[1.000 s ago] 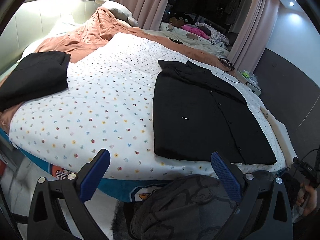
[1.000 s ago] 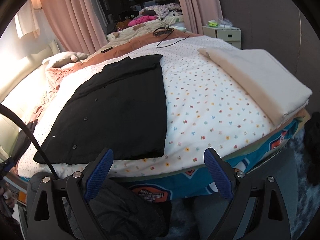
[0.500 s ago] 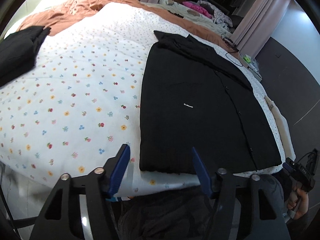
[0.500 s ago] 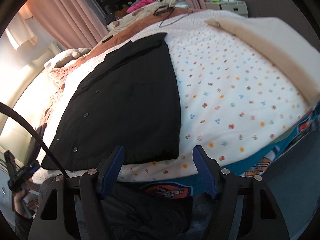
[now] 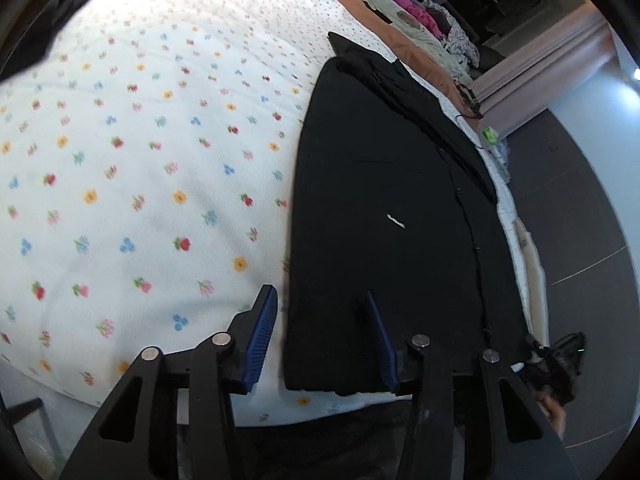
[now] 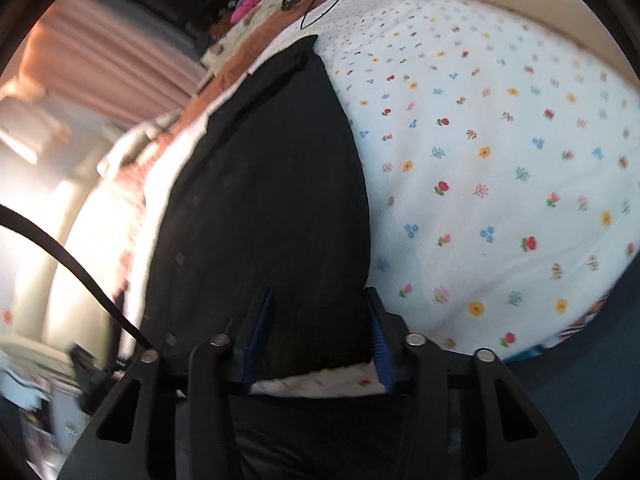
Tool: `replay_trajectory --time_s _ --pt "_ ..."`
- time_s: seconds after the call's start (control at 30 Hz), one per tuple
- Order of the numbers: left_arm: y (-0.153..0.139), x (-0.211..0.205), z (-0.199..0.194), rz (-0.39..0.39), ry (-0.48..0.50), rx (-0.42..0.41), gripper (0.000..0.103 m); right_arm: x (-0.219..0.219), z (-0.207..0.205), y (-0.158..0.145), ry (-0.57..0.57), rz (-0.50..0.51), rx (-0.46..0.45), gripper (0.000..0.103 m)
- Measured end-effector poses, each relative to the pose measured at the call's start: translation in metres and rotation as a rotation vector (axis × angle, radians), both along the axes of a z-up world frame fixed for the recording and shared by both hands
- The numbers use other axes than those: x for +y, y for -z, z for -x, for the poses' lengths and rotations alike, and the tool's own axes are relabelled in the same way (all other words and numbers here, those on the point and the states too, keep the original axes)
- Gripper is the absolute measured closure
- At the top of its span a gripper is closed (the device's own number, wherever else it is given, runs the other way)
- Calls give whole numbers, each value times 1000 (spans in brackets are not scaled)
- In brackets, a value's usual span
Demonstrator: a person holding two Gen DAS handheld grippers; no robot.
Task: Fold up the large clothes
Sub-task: 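Grasp the hem of the shirt strip with both grippers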
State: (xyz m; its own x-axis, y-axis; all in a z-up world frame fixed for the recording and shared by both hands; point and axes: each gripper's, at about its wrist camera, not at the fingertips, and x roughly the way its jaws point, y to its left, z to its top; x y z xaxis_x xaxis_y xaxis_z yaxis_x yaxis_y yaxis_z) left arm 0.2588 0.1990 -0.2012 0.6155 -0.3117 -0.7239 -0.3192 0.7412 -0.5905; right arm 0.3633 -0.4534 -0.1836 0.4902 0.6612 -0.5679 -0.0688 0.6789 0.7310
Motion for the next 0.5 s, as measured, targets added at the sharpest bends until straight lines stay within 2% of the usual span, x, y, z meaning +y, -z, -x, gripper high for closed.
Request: replay_trajectory --time_s 0.07,0.17,0.23,0.37,0.47,0.5 --pt "2 0 4 52 17 -5 57 -4 1 3 -3 -27 -3 66" --pt "2 -2 8 71 17 -8 57 -8 3 9 6 20 14 66" --pt "4 -1 9 86 10 -12 57 -13 5 14 9 0 27 66" --pt "5 -1 1 72 9 -18 57 -12 4 17 -17 -53 84 66" --pt "8 0 -5 57 -2 -10 66 -11 -5 17 -13 -86 92 66" --pt "8 0 -7 64 -5 -11 66 -11 -9 20 -5 -107 93 66"
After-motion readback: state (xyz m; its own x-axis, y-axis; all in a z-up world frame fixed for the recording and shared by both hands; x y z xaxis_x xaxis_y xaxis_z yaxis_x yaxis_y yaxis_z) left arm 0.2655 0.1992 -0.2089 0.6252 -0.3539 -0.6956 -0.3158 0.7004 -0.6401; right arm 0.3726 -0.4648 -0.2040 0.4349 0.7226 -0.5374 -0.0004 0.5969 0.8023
